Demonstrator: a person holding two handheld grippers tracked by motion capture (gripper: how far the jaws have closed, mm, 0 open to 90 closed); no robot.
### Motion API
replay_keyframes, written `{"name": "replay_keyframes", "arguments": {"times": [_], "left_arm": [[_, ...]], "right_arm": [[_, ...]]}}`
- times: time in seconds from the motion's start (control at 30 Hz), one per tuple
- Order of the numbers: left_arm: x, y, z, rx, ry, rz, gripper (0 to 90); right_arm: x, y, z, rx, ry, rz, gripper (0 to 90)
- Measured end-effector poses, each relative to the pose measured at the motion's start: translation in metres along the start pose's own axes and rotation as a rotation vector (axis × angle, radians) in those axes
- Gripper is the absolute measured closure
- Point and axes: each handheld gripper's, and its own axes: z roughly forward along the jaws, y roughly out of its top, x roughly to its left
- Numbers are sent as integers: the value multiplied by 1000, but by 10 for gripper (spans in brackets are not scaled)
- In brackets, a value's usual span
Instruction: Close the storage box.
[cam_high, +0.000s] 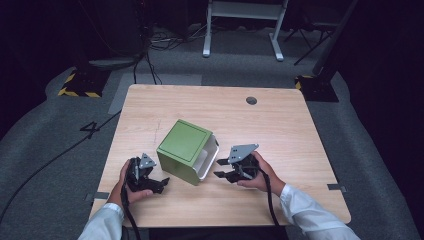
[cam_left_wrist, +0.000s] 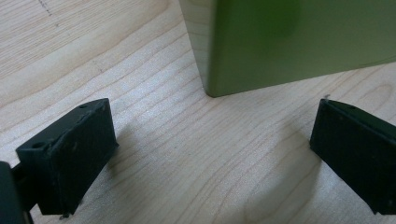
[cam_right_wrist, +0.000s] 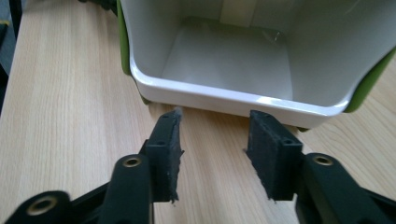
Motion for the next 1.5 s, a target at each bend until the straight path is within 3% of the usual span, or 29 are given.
{"name": "replay_keyframes", "arguments": {"times": [0.07,0.53,0.63,1.0,1.5], "left_arm": [[0,0,0,0,0,0,5],[0,0,0,0,0,0,5],[0,0,0,0,0,0,5],[0,0,0,0,0,0,5],[0,0,0,0,1,1,5]], "right_arm": [[-1,0,-5,6,-29,-14,477],[-6,-10,-29,51,-99,-45,272],[-6,-13,-34,73,-141,-47,258],[-14,-31,-57,100,-225,-22,219],[-22,-61,-84,116,-301,31,217]]}}
